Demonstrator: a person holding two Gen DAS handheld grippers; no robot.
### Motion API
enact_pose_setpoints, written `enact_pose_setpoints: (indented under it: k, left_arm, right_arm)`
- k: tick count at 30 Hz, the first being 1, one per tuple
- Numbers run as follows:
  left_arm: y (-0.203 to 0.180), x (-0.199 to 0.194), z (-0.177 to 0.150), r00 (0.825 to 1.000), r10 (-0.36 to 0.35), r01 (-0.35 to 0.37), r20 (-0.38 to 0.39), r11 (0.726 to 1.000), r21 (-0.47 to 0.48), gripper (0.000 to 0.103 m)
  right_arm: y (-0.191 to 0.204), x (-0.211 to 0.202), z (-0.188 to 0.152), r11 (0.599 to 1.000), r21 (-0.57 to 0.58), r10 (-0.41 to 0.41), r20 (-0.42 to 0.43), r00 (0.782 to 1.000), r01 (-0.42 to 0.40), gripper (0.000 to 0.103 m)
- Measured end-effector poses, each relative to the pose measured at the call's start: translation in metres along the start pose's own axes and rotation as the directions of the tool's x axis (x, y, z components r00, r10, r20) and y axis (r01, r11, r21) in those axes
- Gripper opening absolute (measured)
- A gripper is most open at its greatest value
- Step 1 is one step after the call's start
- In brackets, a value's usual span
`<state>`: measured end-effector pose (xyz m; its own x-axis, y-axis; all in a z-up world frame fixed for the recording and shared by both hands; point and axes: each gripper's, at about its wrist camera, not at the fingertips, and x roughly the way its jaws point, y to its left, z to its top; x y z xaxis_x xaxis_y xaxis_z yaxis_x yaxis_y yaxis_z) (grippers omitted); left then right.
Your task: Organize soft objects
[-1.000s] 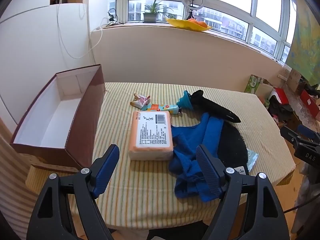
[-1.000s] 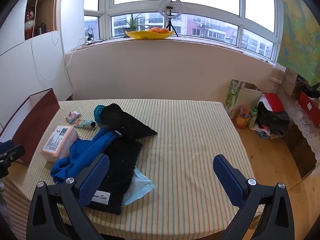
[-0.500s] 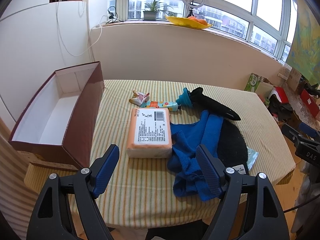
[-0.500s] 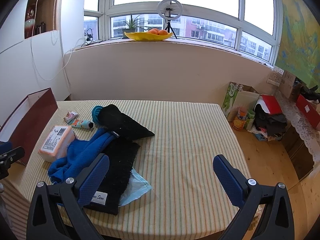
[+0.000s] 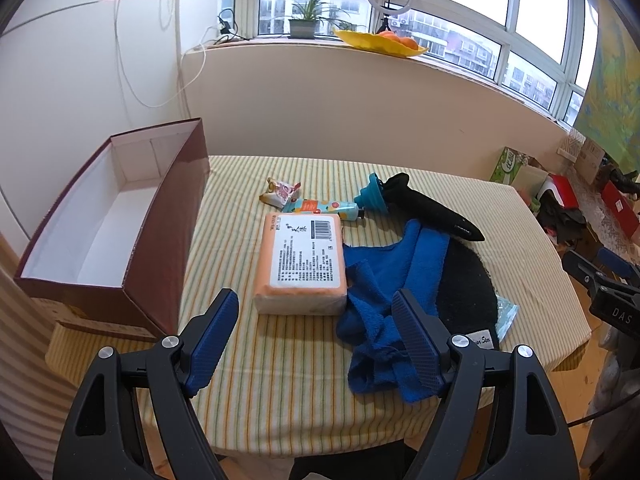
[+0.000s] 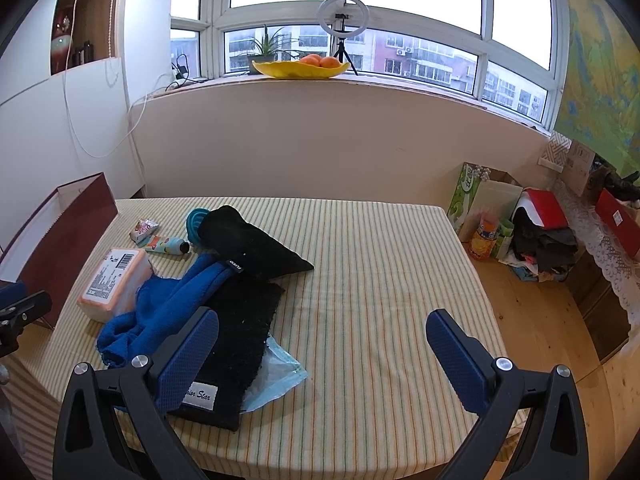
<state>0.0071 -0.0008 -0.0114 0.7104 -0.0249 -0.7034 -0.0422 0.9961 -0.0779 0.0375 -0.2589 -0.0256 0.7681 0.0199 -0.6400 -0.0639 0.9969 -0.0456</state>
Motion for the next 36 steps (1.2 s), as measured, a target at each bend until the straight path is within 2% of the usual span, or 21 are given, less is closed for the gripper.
enact_pose_setpoints:
  k: [23,28,36]
  left_arm:
    - [0.001,-0.001,-0.001,1.0,-0.003,0.003,0.005,1.0,-0.004,0.079]
    - [0.0,-0.014,0.002,0.998,0.0,0.001,0.068,1.0,-0.012,0.079]
    - [-0.002,-0.027,0.011,0.995,-0.01,0.012,0.102,1.0,-0.011,0.079]
  right_arm:
    - [0.002,0.001,0.001,1.0,0.001,0.005,-0.002,1.0,-0.005,0.103]
    - [0.007,-0.004,0.007,1.0,-0.01,0.004,0.033,0.999,-0.003,0.103]
    - [0.014,-0.019,0.02,0.999,-0.023,0.024,0.091,0.996,-0.022,0.103]
